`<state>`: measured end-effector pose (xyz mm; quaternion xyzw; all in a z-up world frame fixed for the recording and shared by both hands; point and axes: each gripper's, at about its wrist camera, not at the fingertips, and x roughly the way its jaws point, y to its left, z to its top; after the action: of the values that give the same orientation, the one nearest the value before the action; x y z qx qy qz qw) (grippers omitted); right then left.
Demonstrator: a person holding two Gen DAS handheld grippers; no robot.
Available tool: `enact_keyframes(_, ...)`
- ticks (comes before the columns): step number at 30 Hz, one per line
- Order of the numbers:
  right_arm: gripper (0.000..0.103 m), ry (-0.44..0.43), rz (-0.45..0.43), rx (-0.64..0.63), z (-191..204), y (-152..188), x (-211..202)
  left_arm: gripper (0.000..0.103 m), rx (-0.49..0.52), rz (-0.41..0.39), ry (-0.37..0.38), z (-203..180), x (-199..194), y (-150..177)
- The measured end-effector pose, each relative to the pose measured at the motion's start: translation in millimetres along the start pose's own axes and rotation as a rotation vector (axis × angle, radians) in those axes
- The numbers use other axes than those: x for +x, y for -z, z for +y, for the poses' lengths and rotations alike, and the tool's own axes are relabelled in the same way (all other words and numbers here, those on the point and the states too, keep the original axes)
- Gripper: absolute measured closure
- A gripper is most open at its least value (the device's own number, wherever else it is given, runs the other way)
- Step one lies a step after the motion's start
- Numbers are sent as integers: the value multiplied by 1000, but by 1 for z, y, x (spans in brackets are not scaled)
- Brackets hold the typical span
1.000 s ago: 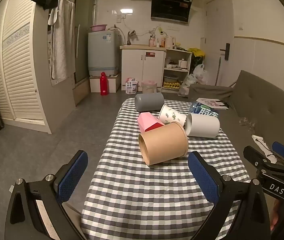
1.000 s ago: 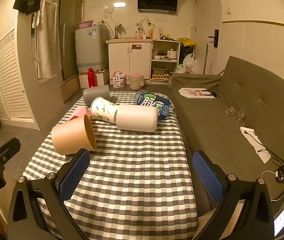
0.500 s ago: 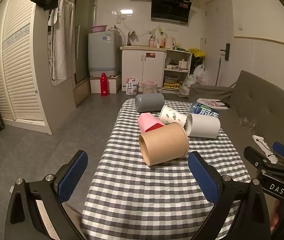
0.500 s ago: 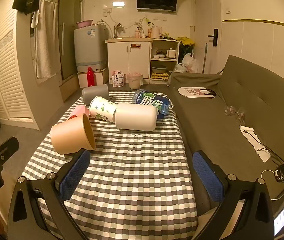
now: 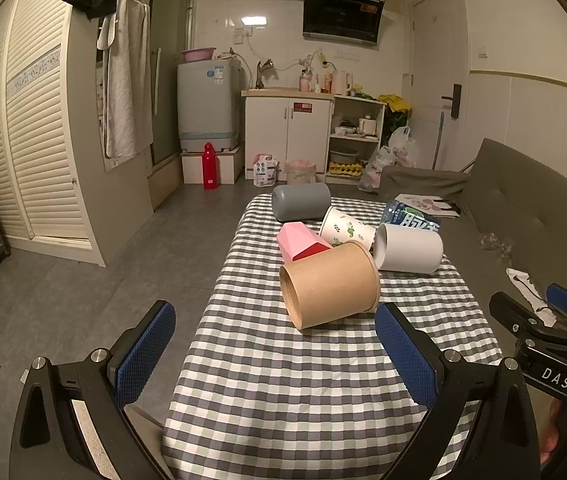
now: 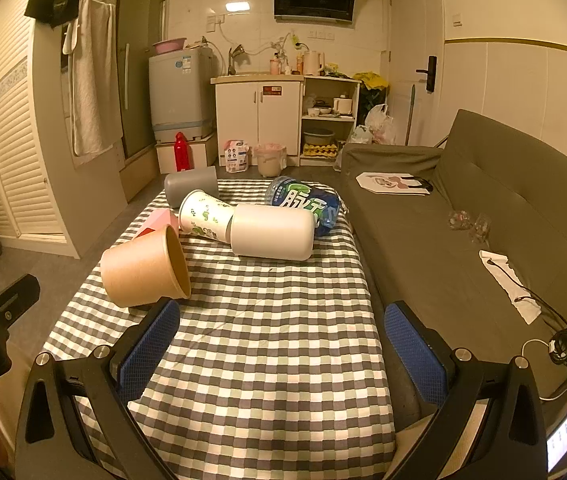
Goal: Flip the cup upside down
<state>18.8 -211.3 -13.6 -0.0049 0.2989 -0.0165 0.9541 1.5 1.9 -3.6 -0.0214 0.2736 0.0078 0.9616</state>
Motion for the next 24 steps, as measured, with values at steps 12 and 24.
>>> enact_keyframes(12,0,-1,1,1,1,0,0,0,0,1,0,0,0,0)
enact_keyframes(24,0,-1,2,-4,4,-1,-1,0,1,1,0,0,2,2)
